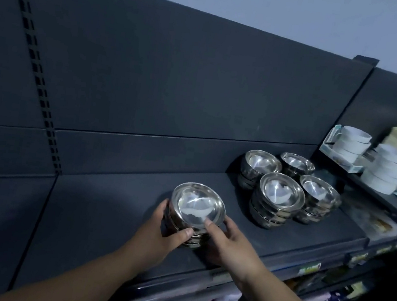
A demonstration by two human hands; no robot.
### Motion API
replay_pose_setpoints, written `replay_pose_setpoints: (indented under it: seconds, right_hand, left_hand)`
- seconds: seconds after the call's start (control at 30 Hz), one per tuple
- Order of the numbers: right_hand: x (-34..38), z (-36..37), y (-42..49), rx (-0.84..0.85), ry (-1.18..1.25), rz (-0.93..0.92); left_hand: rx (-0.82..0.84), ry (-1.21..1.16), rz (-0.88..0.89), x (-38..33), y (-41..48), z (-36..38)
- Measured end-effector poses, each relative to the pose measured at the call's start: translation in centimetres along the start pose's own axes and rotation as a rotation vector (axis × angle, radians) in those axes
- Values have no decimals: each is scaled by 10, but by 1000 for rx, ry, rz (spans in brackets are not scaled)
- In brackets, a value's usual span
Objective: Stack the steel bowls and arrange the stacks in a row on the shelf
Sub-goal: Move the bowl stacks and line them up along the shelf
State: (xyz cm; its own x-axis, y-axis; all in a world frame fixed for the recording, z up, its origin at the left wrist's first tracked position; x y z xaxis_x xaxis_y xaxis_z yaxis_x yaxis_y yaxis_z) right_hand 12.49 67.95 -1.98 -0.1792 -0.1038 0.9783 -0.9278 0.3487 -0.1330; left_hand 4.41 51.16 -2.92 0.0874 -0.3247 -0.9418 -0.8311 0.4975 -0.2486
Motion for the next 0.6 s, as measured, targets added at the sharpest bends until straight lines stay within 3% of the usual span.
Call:
replay_pose_setpoints:
  seconds: [0.2, 0.4, 0.6]
  right_hand:
    - [-3, 5, 26, 55, 11, -14]
    - [0, -13, 34, 163, -109, -53]
    - [9, -28, 42, 334, -325, -155]
  left_hand:
    - [-147, 21, -31, -1, 4, -5]
    - [-284, 92, -67, -5, -7, 4]
    - [-436, 15, -148, -14, -23, 17]
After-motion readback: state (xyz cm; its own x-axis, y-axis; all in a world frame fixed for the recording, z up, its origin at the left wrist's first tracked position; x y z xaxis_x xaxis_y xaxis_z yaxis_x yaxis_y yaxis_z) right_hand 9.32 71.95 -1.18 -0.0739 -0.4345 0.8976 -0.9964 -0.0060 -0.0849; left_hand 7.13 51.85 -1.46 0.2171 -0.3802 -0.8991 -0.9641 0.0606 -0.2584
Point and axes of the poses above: each hand's wrist, its own y-axis towards the middle knuckle, its own z-axis out of the palm, x = y × z, the point moved 1 cm from there along y, towards the middle knuckle, and after that the axes turned 10 degrees about -z, right-handed, at the moved point
